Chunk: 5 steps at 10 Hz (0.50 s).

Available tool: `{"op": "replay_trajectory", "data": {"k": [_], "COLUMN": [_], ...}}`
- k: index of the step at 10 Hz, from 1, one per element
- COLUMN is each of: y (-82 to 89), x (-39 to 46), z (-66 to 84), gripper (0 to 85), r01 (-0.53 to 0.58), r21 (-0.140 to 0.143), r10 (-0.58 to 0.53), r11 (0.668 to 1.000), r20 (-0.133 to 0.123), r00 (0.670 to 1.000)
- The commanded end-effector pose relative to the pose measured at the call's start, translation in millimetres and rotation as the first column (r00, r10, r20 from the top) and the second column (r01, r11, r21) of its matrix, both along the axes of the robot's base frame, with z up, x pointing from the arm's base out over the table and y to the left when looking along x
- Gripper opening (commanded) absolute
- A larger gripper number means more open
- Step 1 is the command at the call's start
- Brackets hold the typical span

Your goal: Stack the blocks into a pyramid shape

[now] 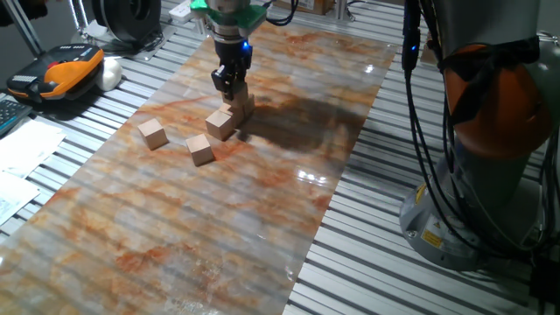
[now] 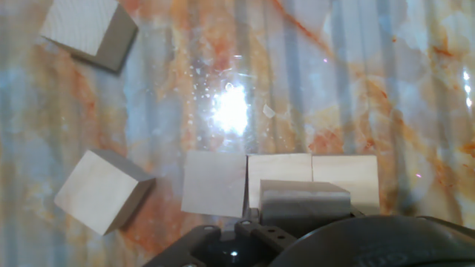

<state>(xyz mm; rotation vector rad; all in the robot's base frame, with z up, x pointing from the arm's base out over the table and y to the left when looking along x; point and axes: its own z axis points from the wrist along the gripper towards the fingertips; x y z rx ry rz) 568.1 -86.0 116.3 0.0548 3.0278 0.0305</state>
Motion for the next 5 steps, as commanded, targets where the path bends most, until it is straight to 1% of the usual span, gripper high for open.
{"op": "replay_trajectory", "data": {"k": [1,2,3,4,5], "y": [0.3,0.3,-0.2,-2.4,-3.4], "x": [0.1,0.1,0.5,3.2,6.2], "z": [0.0,0.0,0.5,2.6,3.1], "gripper": [0.0,0.0,0.0,0.0,0.0], "r01": [0.0,0.001,0.003,0.004,-0.003], "r21": [0.021,0.023,0.019,0.021,0.004], "r10": [0.0,-0.001,-0.003,-0.003,0.003], "r11": [1.0,1.0,1.0,1.0,1.0], "r20": [0.0,-0.009,-0.025,-0.038,-0.05], "r00": [1.0,1.0,1.0,0.999,0.999]}}
